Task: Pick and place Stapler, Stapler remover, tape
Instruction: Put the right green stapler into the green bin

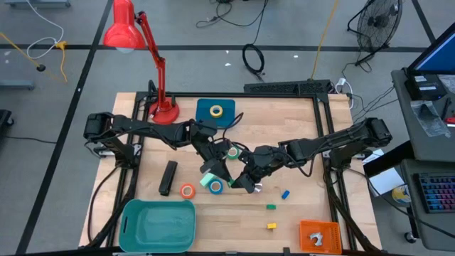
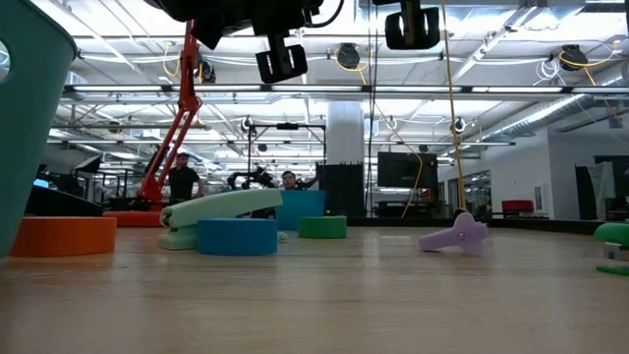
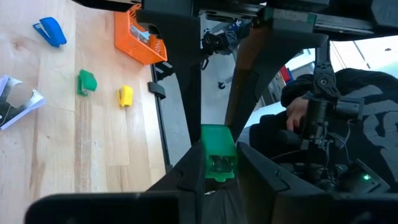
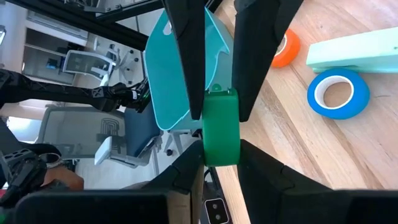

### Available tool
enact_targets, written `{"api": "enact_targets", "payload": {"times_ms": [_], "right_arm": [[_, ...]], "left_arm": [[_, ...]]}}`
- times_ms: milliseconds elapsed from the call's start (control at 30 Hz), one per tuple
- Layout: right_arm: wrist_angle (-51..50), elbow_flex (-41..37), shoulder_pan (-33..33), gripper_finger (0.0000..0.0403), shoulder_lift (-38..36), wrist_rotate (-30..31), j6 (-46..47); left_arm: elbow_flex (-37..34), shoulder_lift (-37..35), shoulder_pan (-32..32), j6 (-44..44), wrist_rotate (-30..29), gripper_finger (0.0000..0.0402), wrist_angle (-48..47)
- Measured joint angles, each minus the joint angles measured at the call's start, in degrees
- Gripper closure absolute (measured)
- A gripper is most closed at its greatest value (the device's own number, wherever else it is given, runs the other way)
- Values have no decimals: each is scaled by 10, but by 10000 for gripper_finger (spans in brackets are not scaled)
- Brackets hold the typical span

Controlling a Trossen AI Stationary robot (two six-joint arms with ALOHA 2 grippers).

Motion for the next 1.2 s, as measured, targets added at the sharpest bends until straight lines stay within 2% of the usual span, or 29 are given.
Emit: {"api": "enact_targets", "payload": {"times_ms": [167,333,433,600,733,867,1033,1200], "right_arm": [[3,0,0,318,0,-4,-5],[16,0,-1,305,0,-46,-8],[16,0,2,299,0,-51,-5],[12,0,6,288,0,-62,-4],[12,0,7,281,0,-62,-4],[12,0,7,280,0,-62,-4],[12,0,6,281,0,-62,-7],[13,0,-3,278,0,-64,-8]], "left_arm": [[0,0,0,0,8,329,-9],[0,-12,3,0,40,337,-48],[0,-33,3,18,28,337,-82],[0,-89,7,51,-27,337,-174],[0,-159,-26,83,-127,337,-299],[0,-223,-92,74,-276,337,-414],[0,-276,-197,-17,-470,337,-462],[0,-294,-304,-132,-642,337,-508]]}}
